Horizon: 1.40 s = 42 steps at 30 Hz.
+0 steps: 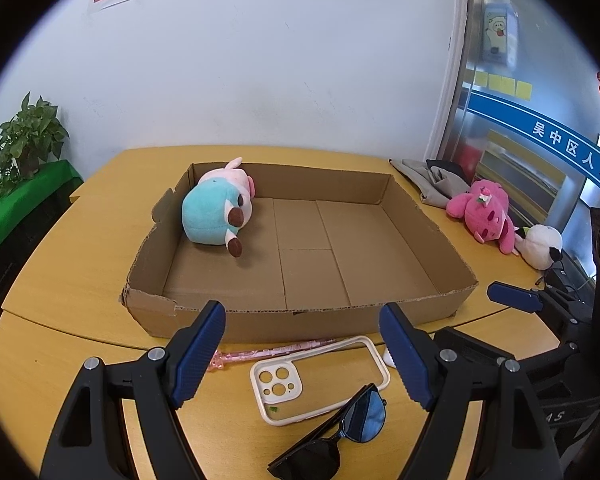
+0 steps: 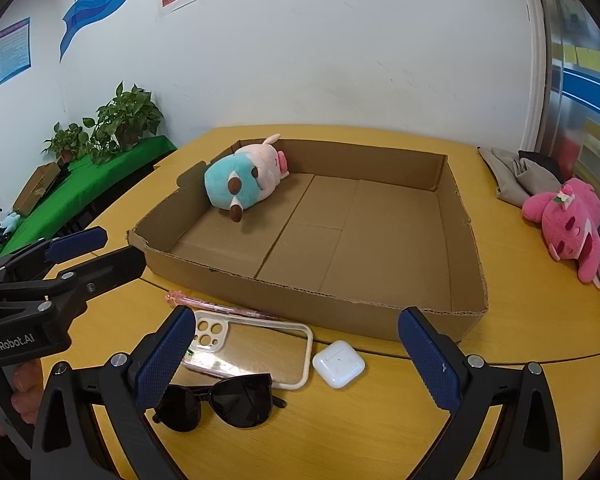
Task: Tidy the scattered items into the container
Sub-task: 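Withdraw the left gripper and move the right gripper toward the black sunglasses, then close the right gripper on the bridge of the black sunglasses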
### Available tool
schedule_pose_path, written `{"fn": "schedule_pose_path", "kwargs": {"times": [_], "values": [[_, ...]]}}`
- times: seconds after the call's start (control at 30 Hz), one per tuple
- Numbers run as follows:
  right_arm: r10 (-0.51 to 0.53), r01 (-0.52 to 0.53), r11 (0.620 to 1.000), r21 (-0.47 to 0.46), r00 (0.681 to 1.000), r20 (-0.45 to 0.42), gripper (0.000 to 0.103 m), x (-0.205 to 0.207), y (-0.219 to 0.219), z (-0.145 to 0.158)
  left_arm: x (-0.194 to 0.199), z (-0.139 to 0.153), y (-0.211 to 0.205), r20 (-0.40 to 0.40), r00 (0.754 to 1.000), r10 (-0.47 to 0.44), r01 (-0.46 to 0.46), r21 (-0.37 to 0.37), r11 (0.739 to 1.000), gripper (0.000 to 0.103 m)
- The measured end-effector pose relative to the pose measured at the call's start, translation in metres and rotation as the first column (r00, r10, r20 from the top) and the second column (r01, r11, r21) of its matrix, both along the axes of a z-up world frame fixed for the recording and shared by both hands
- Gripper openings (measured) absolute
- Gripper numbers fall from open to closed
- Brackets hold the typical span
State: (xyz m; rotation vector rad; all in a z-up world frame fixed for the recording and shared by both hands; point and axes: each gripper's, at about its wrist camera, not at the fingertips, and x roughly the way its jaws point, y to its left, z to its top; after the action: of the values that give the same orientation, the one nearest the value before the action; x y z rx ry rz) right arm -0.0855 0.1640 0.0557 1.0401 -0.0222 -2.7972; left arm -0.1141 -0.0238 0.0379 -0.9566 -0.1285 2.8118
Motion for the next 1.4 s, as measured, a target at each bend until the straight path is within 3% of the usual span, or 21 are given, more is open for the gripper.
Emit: {"fn": "schedule_pose_path", "kwargs": {"times": [0.23, 0.43, 0.57, 0.63, 0.83, 1.0, 1.07, 1.4], "values": [[0.041, -0.041, 0.999, 0.003, 0.996, 0.078, 0.103, 0.009, 0.024, -0.041, 0.021, -0.048, -0.012, 0.134, 0.990, -0.047, 0.046, 0.007, 0.999, 0.079], [0.183, -0.192, 0.981, 0.036, 0.966, 0.181, 0.103, 0.017, 0.009, -0.087, 0.034, -0.092, -0.016, 0.262, 0.961, -0.090, 0.070, 0.087, 0.994, 0.079], [0.293, -0.303, 0.953, 0.031, 0.940, 0.176, 0.103, 0.022, -0.018, -0.096, 0.036, -0.106, -0.009, 0.298, 0.944, -0.141, 0.100, 0.150, 0.984, 0.079], [0.330, -0.341, 0.939, 0.050, 0.930, 0.164, 0.103, 0.020, -0.031, -0.099, 0.034, -0.109, -0.007, 0.309, 0.941, -0.136, 0.095, 0.144, 0.985, 0.079], [0.336, -0.355, 0.930, 0.094, 0.927, 0.169, 0.100, 0.006, -0.045, -0.113, 0.027, -0.123, -0.015, 0.365, 0.925, -0.108, 0.045, 0.176, 0.983, 0.071], [0.361, -0.385, 0.917, 0.108, 0.913, 0.188, 0.085, 0.001, -0.056, -0.118, 0.025, -0.124, -0.014, 0.360, 0.929, -0.087, 0.043, 0.128, 0.991, 0.059], [0.348, -0.374, 0.921, 0.111, 0.916, 0.201, 0.069, -0.001, -0.057, -0.121, 0.024, -0.123, -0.012, 0.359, 0.930, -0.081, 0.046, 0.106, 0.993, 0.055], [0.272, -0.297, 0.947, 0.119, 0.944, 0.188, 0.065, 0.011, -0.054, -0.119, 0.024, -0.119, -0.010, 0.345, 0.931, -0.118, 0.082, 0.118, 0.990, 0.047]]}}
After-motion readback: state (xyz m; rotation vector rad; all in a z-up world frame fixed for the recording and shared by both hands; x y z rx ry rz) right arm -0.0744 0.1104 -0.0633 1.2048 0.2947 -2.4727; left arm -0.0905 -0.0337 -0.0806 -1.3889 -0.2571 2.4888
